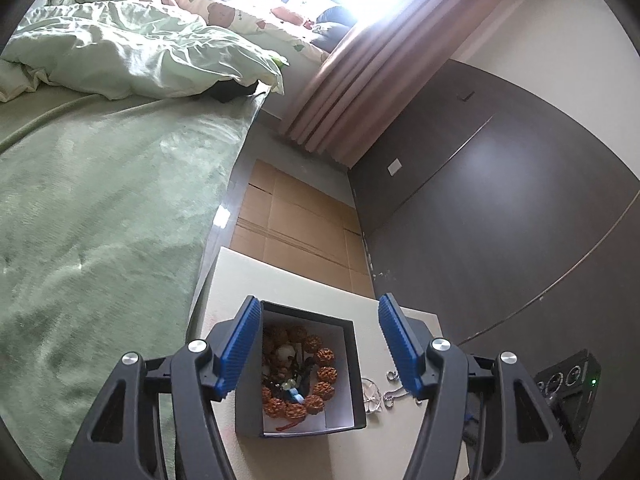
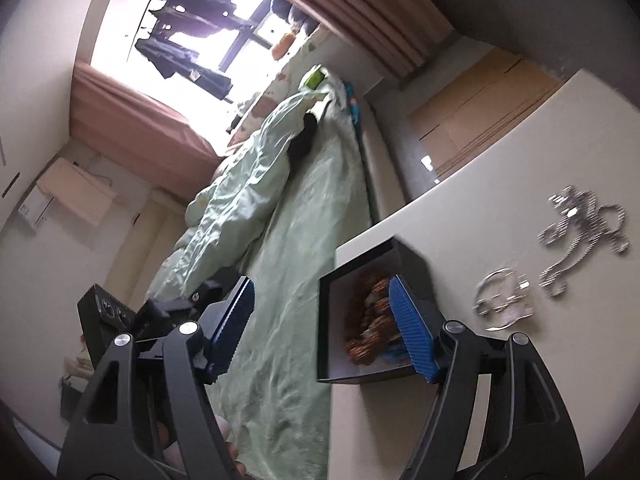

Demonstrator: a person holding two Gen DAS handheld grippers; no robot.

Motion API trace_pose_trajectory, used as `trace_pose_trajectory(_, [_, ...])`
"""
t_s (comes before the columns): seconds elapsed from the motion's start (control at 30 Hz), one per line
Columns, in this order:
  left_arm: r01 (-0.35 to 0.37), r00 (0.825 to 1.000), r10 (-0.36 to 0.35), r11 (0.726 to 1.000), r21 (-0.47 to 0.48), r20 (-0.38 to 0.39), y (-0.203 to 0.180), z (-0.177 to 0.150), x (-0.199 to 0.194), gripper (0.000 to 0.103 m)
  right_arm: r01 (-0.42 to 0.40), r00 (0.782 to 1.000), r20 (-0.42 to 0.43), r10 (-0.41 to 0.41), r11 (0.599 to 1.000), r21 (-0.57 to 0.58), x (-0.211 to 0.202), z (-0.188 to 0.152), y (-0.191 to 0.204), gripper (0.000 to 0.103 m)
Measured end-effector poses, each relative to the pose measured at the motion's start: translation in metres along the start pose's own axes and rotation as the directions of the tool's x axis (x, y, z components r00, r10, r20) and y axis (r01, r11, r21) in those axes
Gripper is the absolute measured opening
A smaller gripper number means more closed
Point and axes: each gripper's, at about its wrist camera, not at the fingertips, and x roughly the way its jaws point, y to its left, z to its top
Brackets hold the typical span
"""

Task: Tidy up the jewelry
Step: 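Lower both bracelets into the black box and open both tools, then reach to the silver hoop pendant and close the left tool on it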

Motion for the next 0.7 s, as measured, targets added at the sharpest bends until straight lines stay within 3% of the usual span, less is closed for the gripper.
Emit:
trace_pose_trajectory(0.3, [0.015, 0.999, -0.013, 0.998, 0.058, -0.031, -0.026, -0.015, 0.015, 0.059, 0.097, 0.994, 0.050, -0.100, 0.994, 0.060, -0.041, 0.019, -0.036, 0.070])
trace_pose_trajectory(0.57, [0.042, 0.997, -0.033, 0.990, 0.138, -0.068, -0.060, -0.036, 0.031, 0.058, 0.161, 0.985, 0.039, -0.166, 0.980, 0.115, -0.062, 0.024, -0.062, 0.070])
trace_pose_trajectory(0.7, [0.062, 0.994, -0.044, 0.981, 0.184, -0.100, -0.077, -0.049, 0.040, 0.050, 0.192, 0.980, 0.025, -0.198, 0.970, 0.149, -0.066, 0.024, -0.075, 0.070])
